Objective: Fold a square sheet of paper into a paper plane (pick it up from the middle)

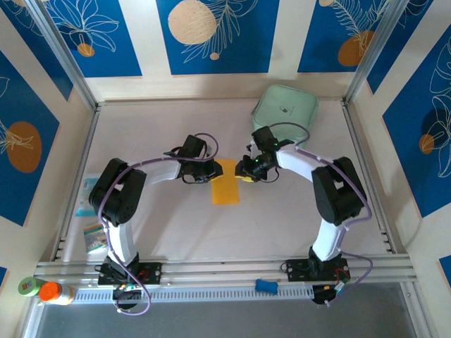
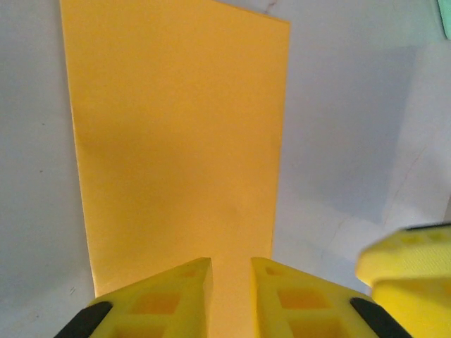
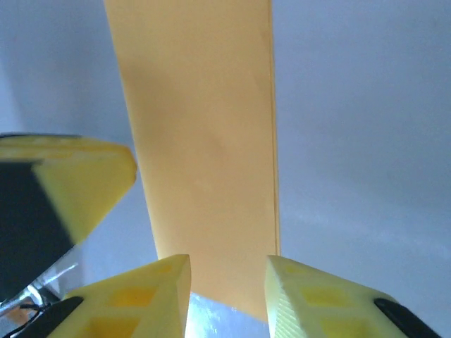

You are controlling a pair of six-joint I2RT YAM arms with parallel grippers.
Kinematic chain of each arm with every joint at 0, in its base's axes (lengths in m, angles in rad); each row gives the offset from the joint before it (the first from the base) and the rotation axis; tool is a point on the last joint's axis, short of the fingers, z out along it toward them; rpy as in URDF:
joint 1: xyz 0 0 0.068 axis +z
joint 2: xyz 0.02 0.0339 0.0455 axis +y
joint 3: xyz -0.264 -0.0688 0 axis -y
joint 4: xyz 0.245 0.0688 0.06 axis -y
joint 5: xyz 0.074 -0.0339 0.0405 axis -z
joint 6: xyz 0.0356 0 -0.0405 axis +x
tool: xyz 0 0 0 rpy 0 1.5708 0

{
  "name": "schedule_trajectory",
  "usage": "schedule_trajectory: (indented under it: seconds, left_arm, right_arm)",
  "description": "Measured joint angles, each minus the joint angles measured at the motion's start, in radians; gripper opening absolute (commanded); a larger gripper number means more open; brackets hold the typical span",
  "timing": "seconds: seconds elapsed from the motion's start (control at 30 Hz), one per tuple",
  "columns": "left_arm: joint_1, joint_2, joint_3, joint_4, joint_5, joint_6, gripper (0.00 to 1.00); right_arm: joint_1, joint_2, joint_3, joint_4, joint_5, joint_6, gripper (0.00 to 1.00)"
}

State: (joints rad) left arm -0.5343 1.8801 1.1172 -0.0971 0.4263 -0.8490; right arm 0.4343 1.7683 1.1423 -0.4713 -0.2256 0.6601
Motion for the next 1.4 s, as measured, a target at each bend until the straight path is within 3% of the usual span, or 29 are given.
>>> schedule_trajectory:
  seconds: [0.2,0.53,0.83,1.4]
  left_arm:
    - [0.000,0.000,-0.003,0.016,0.000,-0.018,0.21]
    - [0.000,0.038,-0.004,0.043,-0.011,-0.026,0.21]
    - [0.000,0.059,-0.034,0.061,-0.012,-0.037,0.21]
    - [0.001,0.059,-0.044,0.082,-0.011,-0.046,0.21]
  right_arm:
    - [-0.001,-0.088,-0.142,0.027,0.001,0.124,0.46]
    - [0.040,-0.085,-0.176,0.061,-0.011,0.205,0.47]
    - [0.058,-0.043,-0.176,0.072,-0.016,0.214,0.35]
    - [0.092,0.005,-0.176,0.091,-0.045,0.220,0.28]
